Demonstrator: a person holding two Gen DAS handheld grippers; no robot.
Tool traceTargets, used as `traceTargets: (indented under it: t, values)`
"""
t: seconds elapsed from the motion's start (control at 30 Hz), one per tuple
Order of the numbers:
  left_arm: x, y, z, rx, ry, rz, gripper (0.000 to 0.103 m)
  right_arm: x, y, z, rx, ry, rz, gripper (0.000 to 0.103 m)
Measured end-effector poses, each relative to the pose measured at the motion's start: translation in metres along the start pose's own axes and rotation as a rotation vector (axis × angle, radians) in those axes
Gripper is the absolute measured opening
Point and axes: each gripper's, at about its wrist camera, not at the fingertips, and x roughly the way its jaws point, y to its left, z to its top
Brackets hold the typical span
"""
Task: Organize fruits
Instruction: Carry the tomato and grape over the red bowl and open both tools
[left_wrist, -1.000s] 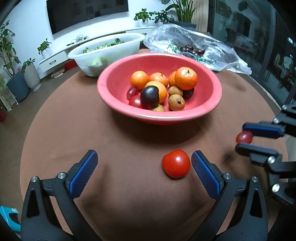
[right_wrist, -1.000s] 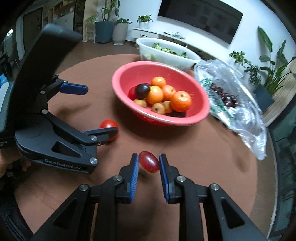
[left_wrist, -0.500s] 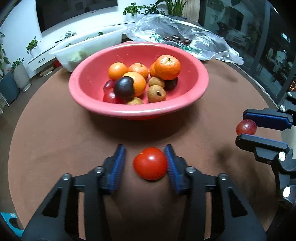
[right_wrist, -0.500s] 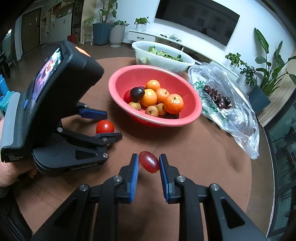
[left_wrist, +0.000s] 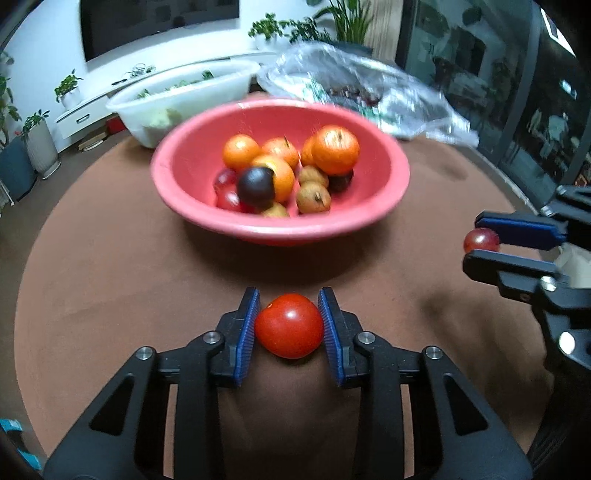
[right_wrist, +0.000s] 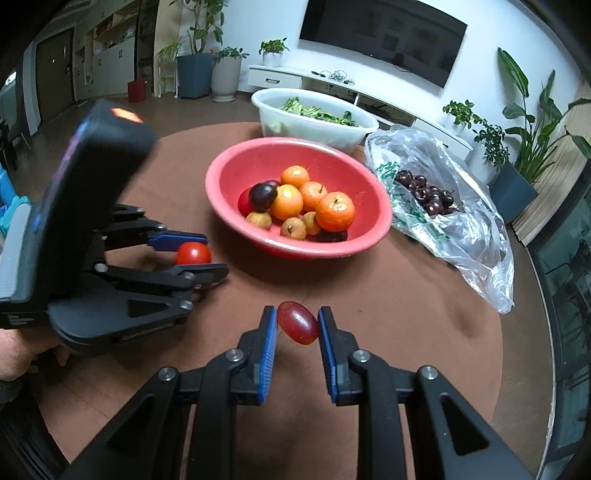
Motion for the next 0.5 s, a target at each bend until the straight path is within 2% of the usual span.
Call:
traceTargets:
  t: [0.1, 0.27, 0.37, 0.5]
  values:
    - [-0.018, 0.011, 0.014, -0.028, -0.051, -0.005, 0.031, -0.002, -0.015, 0.011, 0.057, -0.021, 0.030, 0.025]
    - [-0.026, 0.030, 0.046, -0.051, -0.088, 0.004, 0.031, 0.010, -0.045, 0.044, 0.171, -0.069, 0.111, 0.025]
    - [-0.026, 0.038, 0.054, -0.060, -0.080, -0.012, 0.031, 0.024, -0.055, 0.060, 0.215, -0.061, 0.130, 0.025]
    - [-0.017, 0.042, 0.044, -0.057, -0.031, -0.035, 0.031, 0.038, -0.055, 0.071, 0.215, -0.052, 0.138, 0.025]
